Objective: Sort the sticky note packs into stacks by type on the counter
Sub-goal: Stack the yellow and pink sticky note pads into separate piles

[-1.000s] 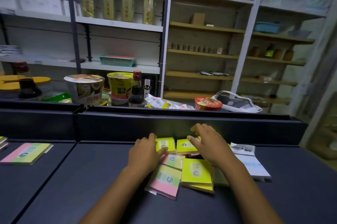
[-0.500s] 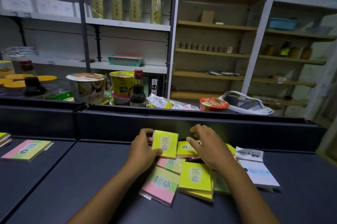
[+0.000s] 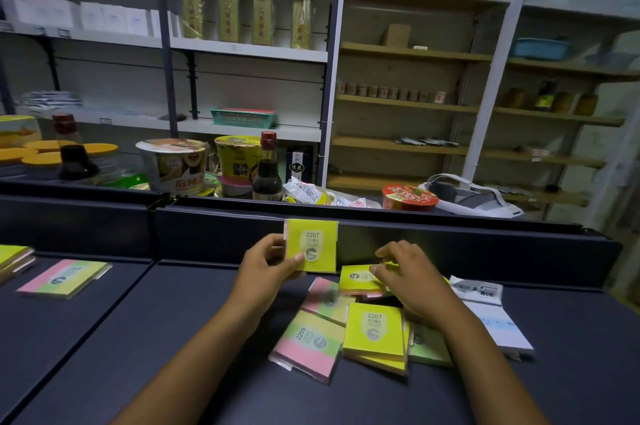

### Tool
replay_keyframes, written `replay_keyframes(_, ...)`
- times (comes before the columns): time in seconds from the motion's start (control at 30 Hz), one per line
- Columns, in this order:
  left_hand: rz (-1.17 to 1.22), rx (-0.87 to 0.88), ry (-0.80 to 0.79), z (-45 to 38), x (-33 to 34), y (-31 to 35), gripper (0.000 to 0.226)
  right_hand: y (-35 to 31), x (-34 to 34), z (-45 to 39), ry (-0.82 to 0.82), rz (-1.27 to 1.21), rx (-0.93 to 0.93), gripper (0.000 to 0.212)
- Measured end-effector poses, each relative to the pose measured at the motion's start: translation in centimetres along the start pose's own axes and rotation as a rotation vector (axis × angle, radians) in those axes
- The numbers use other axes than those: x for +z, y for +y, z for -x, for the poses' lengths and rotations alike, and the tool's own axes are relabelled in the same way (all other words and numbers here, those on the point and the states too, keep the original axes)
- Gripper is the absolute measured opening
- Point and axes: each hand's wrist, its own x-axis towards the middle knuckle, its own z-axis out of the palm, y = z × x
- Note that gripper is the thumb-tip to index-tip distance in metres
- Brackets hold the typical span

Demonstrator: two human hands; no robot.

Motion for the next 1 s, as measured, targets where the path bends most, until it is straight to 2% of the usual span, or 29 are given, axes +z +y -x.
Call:
replay_keyframes(0.33, 0.175, -0.007, 0.014, 0.0, -0.4, 0.6, 0.020, -0.2, 0.5, 0.2, -0.126, 0.195, 0.085, 0.084)
replay_keyframes(0.53, 0.188, -0.011, 0.010, 0.1, -0.2, 0.7, 0.019, -0.5, 0.2, 0.4, -0.138, 0.217, 0.088, 0.090)
replay_keyframes(0.67, 0.225, -0.011, 0.029, -0.1, -0.4, 0.7, 0.019, -0.7, 0.2, 0.2, -0.076, 0.236, 0.040, 0.088)
replay_keyframes(0.73, 0.243, -0.014, 0.036, -0.2, -0.5, 0.7, 0.019, -1.0, 0.0, 0.2, -0.048, 0.149, 0.021, 0.084)
replay_keyframes(0.87, 0.244, -0.014, 0.036, -0.1, -0.6, 0.7, 0.020, -2.0, -0.7, 0.7, -0.003, -0.263, 0.040, 0.076)
replay_keyframes(1.0, 0.232, -0.008, 0.039, 0.1, -0.7, 0.8, 0.021, -2.8, -0.8, 1.4, 0.023, -0.556, 0.043, 0.079)
